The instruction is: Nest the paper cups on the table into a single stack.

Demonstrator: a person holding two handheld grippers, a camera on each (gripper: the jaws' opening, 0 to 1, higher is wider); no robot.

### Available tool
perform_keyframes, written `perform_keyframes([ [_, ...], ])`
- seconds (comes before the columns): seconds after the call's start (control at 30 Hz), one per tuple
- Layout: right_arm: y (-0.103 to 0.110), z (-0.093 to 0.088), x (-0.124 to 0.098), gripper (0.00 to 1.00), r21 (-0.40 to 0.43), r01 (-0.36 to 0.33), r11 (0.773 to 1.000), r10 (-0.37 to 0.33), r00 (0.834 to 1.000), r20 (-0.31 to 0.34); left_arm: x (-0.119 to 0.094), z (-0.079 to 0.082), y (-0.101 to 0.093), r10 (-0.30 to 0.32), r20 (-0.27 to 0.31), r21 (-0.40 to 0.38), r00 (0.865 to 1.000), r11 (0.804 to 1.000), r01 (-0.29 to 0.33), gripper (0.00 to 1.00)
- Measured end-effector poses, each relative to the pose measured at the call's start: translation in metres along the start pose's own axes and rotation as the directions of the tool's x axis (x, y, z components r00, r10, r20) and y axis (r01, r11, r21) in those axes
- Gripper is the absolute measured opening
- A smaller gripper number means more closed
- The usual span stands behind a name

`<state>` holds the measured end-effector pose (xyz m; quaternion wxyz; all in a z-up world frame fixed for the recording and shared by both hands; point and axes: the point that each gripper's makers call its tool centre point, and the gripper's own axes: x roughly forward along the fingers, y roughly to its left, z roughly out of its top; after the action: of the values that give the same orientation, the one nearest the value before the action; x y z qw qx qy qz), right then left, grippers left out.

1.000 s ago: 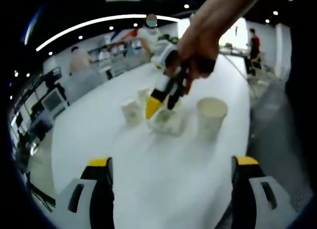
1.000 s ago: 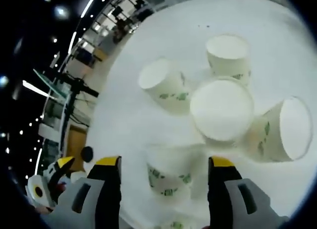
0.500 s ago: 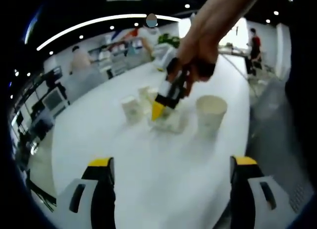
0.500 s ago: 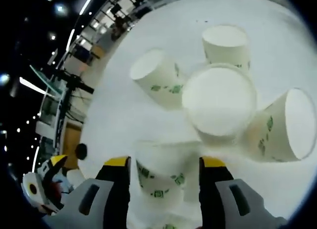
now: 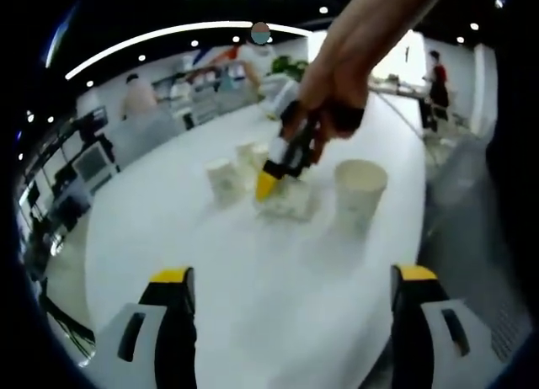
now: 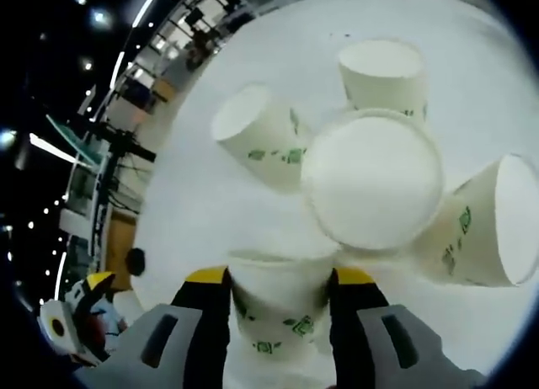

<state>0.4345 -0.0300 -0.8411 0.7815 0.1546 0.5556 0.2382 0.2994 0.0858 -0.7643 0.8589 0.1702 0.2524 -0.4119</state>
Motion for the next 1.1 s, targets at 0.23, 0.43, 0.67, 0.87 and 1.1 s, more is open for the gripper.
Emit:
perform_keyframes([
  [0.23, -0.001, 0.001, 0.001, 0.39, -0.001, -0.014, 1.000, 0.014, 1.000, 0.004, 0.000, -0.001, -0.002, -0.004, -0.007, -0.002, 1.000, 1.000, 0.004, 0.95],
  [0.43, 0.005, 0.004, -0.001, 0.37, 0.024, -0.043, 0.999, 0.042, 0.999, 0.025, -0.001, -0.002, -0.002, -0.006, -0.013, 0.006, 1.000, 1.000, 0.006, 0.95],
  [0.67, 0.014, 0.006, -0.004, 0.35, 0.017, -0.074, 0.997, 0.073, 0.997, 0.032, -0.002, 0.001, 0.000, -0.005, -0.017, 0.018, 1.000, 1.000, 0.005, 0.94],
  [0.87, 0.018, 0.009, -0.007, 0.35, 0.021, -0.093, 0.995, 0.092, 0.995, 0.041, -0.002, -0.001, -0.001, -0.009, -0.025, 0.023, 1.000, 1.000, 0.010, 0.94],
  [1.1, 0.019, 0.012, -0.011, 0.34, 0.020, -0.115, 0.993, 0.114, 0.992, 0.059, -0.002, 0.002, 0.001, -0.006, -0.021, 0.020, 1.000, 1.000, 0.006, 0.94],
])
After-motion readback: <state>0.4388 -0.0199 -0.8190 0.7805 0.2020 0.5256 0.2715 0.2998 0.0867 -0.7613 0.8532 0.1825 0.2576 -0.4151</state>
